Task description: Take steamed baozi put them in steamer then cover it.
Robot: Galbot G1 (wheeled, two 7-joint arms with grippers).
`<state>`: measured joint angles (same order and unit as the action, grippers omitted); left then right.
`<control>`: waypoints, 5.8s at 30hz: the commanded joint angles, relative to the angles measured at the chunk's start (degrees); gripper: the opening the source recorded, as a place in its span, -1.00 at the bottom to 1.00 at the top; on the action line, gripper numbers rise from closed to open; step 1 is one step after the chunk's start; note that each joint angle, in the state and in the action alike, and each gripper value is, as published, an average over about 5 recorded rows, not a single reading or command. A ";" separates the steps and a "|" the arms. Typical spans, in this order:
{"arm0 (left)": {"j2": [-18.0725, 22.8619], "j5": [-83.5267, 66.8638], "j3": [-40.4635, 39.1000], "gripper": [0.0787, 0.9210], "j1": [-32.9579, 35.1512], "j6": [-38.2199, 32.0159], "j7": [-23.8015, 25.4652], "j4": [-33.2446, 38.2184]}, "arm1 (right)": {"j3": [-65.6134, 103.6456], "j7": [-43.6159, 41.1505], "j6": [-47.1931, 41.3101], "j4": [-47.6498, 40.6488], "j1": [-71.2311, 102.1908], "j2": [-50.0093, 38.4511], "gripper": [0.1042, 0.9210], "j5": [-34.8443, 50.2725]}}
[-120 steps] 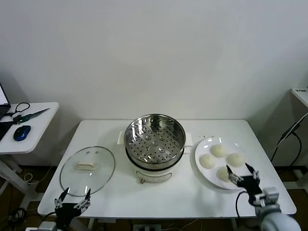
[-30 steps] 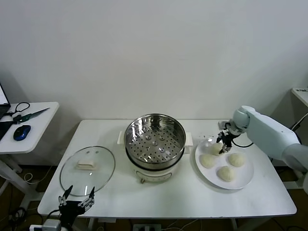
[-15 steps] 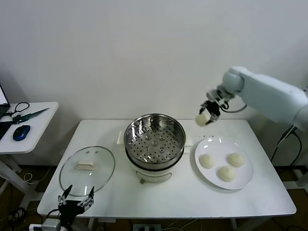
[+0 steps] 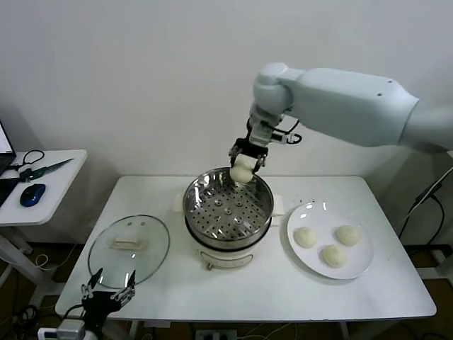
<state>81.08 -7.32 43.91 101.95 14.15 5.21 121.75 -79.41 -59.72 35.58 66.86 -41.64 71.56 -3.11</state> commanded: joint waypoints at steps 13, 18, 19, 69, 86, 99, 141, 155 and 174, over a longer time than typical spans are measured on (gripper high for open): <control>-0.36 0.40 -0.24 0.77 -0.27 0.02 0.01 -0.62 | 14.59 8.34 8.63 -20.92 19.08 8.02 0.28 -25.98; -0.35 0.37 -0.28 0.77 -0.42 -0.10 -0.02 -0.93 | 14.96 8.28 9.08 -23.57 19.34 9.36 0.28 -26.56; -0.37 0.35 -0.26 0.77 -0.42 -0.14 -0.02 -0.98 | 14.96 8.28 9.12 -23.95 19.43 9.57 0.28 -26.66; 0.48 0.58 -0.04 0.77 -1.61 0.85 0.16 -0.34 | -25.99 5.76 -44.92 11.27 -3.34 -33.45 0.76 35.47; 0.72 0.73 0.51 0.77 -0.68 0.92 0.19 -0.12 | -9.10 11.99 -51.03 0.69 18.71 -25.91 0.76 30.05; 0.71 0.81 0.76 0.77 0.06 0.56 0.09 -0.21 | -5.77 13.21 -52.09 -2.68 22.42 -21.94 0.76 28.87; 0.60 0.50 0.49 0.77 -0.45 0.45 0.00 0.09 | -25.76 0.24 -45.14 3.95 -13.17 -18.26 0.20 38.87; 0.36 0.38 -0.25 0.77 -0.20 0.30 0.05 1.74 | -18.93 8.15 -54.38 15.31 -25.12 -3.45 0.20 61.27; -0.15 0.40 0.47 0.77 0.26 -0.27 0.02 1.46 | -15.41 16.60 -59.09 -3.48 1.27 14.69 0.20 56.47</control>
<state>81.01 -6.93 44.33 102.40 13.99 5.24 123.74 -96.11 -46.48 -21.45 71.12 -49.60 78.67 53.88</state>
